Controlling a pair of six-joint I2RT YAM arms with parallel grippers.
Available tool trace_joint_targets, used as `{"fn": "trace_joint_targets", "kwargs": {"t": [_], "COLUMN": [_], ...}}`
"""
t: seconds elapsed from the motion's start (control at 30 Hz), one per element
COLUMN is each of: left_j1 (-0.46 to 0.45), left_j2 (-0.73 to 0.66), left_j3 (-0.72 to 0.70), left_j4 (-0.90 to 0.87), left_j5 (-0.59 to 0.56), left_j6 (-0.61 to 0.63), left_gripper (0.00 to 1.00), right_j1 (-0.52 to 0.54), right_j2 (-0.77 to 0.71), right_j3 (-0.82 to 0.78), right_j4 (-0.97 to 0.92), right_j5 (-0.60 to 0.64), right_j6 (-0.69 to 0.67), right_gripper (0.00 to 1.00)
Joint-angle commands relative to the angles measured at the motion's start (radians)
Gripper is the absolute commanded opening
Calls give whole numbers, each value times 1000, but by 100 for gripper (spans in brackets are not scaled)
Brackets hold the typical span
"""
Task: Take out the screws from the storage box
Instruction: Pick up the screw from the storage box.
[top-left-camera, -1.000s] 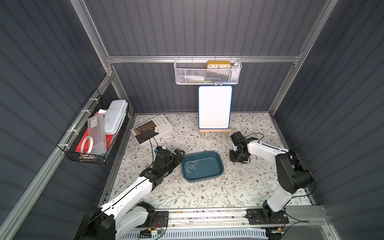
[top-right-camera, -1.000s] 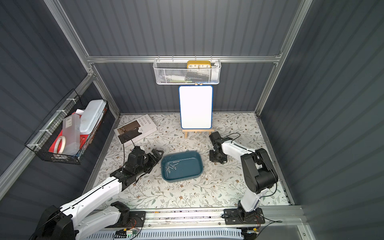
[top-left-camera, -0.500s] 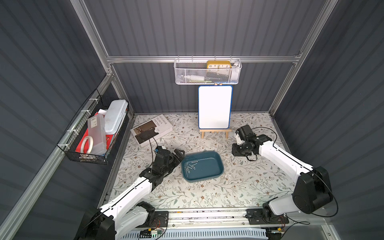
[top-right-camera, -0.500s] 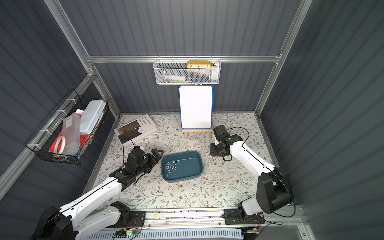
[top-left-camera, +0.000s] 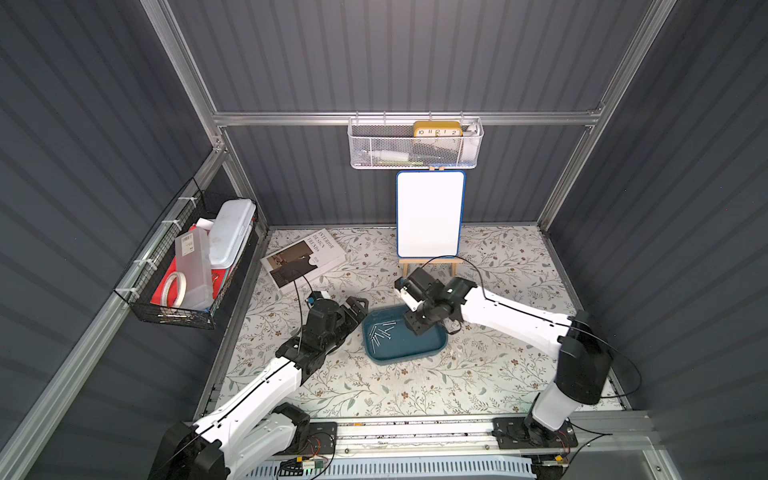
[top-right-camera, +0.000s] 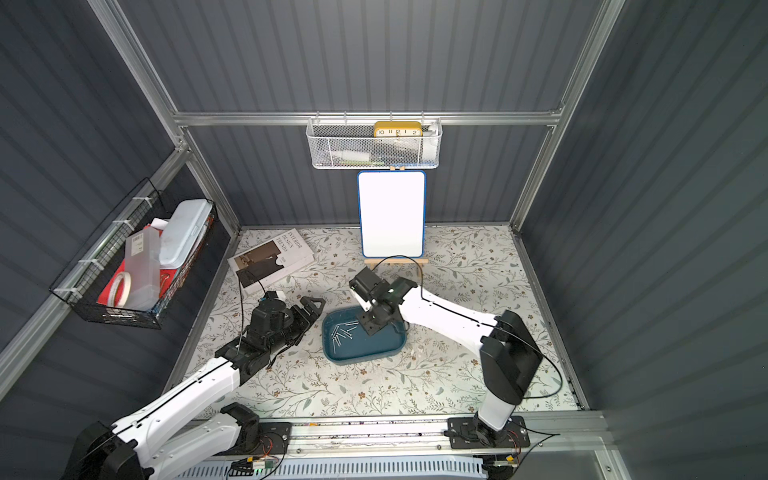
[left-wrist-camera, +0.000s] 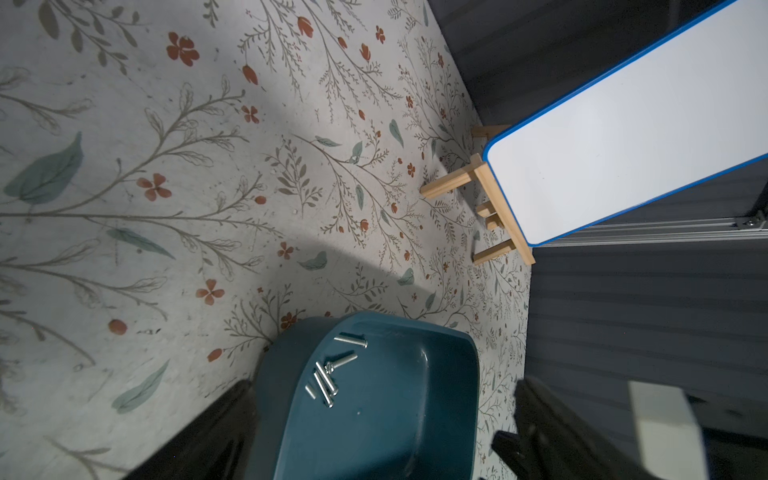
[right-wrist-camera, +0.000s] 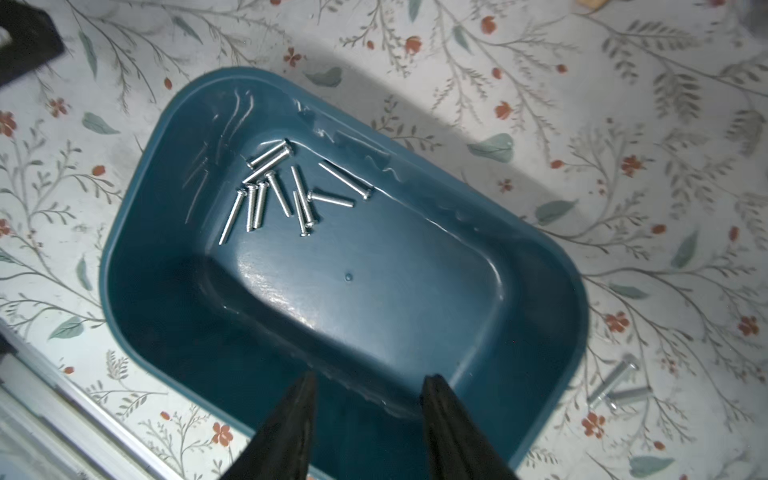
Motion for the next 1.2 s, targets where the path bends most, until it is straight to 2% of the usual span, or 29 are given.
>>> {"fn": "trace_joint_targets", "kwargs": {"t": [0.0,0.1,0.27,0.47,0.8,1.17], "left_j1": [-3,-3,-3,-3,-3,-3], "left_j2": [-39,-68,-112,-145,-156,-170], "left_j3": [-9,-15,-22,-32,-42,-51], "left_j4": [-46,-65,-104,-119,-128,-143], "left_j5": [-26,-26,-44,-51,-51,-55], "left_j6": [-15,-19,-35,-50,-64,-75], "left_gripper": [99,99,99,99,99,99], "right_j1": [6,9,19,63,72,72], "right_j2": [66,103,190,284,341,390], "right_j3": [59,72,138,198,196,226], "right_j4": [-6,58,48,7,16,39], "right_j5": [15,5,11,88,122,156], "right_j6": [-7,-4,-30,-143,-234,-245], "right_gripper": [47,49,51,51,51,50]}}
